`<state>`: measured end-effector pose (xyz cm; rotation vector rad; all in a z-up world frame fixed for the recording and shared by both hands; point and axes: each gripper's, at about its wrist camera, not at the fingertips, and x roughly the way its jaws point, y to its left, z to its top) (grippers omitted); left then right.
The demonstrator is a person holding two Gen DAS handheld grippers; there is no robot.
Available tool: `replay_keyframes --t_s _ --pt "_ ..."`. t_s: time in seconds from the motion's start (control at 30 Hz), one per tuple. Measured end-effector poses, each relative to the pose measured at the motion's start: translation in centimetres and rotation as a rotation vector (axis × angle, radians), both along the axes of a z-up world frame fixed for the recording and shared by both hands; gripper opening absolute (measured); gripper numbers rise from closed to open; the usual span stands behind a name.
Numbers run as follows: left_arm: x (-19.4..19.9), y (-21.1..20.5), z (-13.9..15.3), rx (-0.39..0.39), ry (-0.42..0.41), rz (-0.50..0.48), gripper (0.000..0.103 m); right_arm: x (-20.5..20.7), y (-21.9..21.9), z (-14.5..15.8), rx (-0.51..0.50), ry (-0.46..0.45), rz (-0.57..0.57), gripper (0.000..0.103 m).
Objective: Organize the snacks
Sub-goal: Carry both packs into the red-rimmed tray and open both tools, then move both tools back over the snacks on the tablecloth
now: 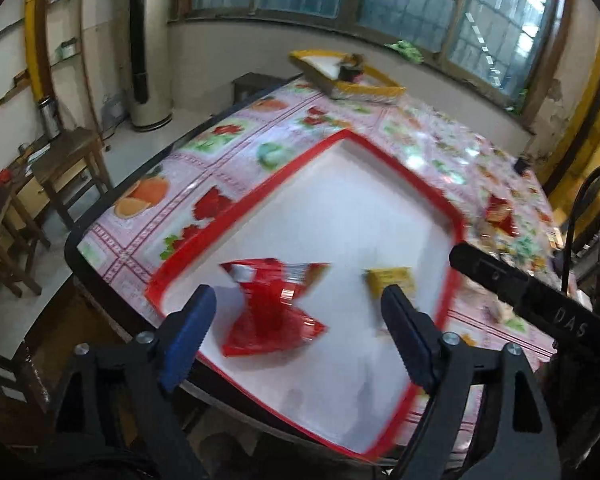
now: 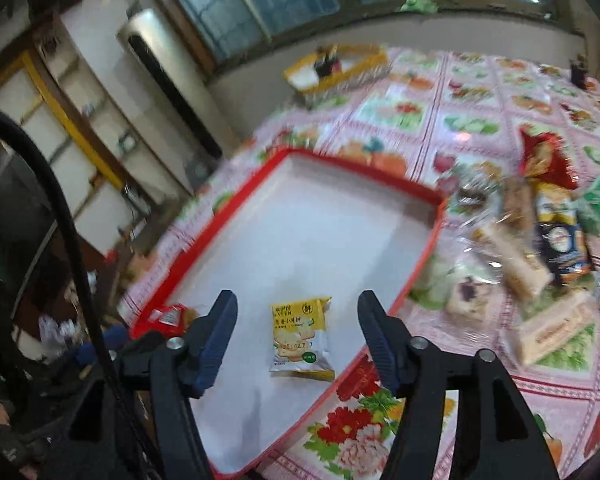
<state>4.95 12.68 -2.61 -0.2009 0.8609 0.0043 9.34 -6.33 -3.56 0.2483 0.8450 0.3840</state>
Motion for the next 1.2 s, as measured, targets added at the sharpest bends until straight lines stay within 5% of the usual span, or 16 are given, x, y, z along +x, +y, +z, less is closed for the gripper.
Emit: replay_keyframes --t_s 0.13,0.33,0.7,1.2 --pt "-1.2 -2.8 1.1 -0.072 0.009 -0.104 0.089 -2.4 -1.8 1.8 -0.003 -0.068 -0.030 0.069" --pt "-2.6 -7.2 2.2 -0.034 -0.014 -0.163 0.090 -4.6 -5.6 1.7 0.015 -0.080 -0.068 0.069" --pt "-3.2 -11.9 2.7 0.021 -0.012 -0.153 0.090 -7.5 -12.0 -1.4 0.057 -0.018 -0.149 0.069" --pt "-1.6 -15.3 1.8 0.061 0.012 -0.207 0.090 -8.8 -15.0 -1.1 0.029 -0.076 -0.214 0.080"
